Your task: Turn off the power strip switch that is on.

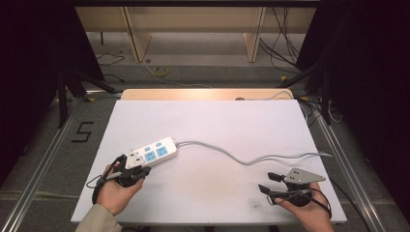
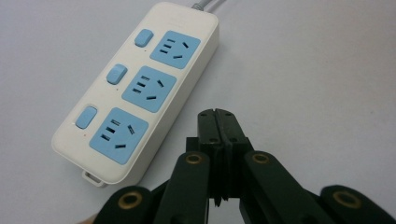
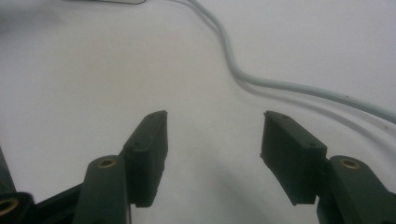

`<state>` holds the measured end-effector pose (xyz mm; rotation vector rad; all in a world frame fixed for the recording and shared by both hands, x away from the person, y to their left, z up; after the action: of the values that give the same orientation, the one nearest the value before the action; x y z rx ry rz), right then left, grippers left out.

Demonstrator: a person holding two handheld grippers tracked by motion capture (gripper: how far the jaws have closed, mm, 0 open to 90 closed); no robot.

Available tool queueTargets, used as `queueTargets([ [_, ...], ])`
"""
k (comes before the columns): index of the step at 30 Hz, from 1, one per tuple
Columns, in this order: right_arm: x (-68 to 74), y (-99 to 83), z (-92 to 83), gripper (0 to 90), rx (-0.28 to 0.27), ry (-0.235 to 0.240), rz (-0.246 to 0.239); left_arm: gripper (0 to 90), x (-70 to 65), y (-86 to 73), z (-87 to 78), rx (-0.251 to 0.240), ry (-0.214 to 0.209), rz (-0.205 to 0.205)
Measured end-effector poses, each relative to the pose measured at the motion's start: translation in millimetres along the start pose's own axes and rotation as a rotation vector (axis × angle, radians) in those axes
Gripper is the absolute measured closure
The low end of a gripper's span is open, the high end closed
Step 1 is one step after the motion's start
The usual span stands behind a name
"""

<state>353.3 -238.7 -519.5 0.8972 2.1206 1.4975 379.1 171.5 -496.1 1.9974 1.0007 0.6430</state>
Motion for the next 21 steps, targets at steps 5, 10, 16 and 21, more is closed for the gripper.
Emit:
queueTargets([
  [5, 0.1, 0.1, 0.2, 41.8, 0.000, 0.000, 0.001, 89.9, 5.4, 0.1, 0.7, 0.005, 0.012, -0.009],
  [10, 0.0, -0.1, 0.2, 41.8, 0.002, 0.001, 0.000, 89.9, 8.3, 1.3, 1.0, 0.005, 0.020, -0.009],
  [16, 0.0, -0.1, 0.1, 41.9, 0.002, 0.001, -0.002, 89.9, 10.3, 2.4, 1.8, 0.003, 0.025, -0.015],
  [21, 0.2, -0.1, 0.3, 41.9, 0.003, 0.001, 0.000, 89.9, 14.0, 3.4, 1.3, 0.006, 0.032, -0.016],
])
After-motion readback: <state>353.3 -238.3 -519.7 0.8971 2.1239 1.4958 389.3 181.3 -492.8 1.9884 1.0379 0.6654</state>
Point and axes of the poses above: each handheld gripper's, and its own axes: z roughly forward along the jaws, y roughly out of its top, x roughly to its left, the point moved 8 cm from there along z, roughly forward along the jaws, and after that the axes turned 13 degrees about -x, right-handed, at the moved point
